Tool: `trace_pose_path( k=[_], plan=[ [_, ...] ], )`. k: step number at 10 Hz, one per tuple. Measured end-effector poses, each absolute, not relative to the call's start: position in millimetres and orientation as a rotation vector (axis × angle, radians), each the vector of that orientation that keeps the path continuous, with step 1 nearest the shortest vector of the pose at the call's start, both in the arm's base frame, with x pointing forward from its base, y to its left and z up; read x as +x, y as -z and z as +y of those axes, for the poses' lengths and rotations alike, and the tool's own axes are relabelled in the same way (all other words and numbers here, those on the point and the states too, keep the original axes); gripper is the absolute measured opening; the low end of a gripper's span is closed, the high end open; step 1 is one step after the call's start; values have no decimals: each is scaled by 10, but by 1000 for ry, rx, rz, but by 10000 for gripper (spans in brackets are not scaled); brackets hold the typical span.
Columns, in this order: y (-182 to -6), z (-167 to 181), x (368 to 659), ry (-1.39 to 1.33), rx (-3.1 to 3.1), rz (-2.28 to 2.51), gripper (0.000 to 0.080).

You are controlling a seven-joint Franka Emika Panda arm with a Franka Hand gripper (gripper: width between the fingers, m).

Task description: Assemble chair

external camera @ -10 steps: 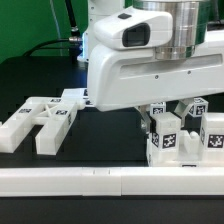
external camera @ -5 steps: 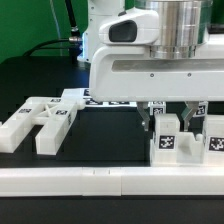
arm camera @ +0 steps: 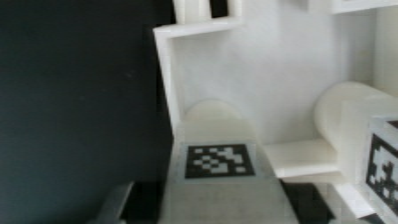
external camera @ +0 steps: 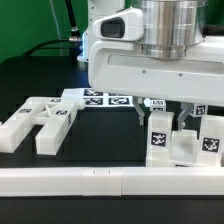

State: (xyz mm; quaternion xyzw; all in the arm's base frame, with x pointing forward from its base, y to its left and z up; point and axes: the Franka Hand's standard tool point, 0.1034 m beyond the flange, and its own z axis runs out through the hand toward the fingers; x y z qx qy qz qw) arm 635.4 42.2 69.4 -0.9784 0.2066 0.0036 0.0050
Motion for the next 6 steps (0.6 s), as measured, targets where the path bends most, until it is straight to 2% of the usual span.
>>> trace_pose_path(
  k=[4,5,6],
  plan=[
    [-700,396,6320,-38,-3053,726,296],
    [-704,399,6322,-37,-3053,723,485],
    [-741,420,6331,-30,-3059,691,485]
  ],
)
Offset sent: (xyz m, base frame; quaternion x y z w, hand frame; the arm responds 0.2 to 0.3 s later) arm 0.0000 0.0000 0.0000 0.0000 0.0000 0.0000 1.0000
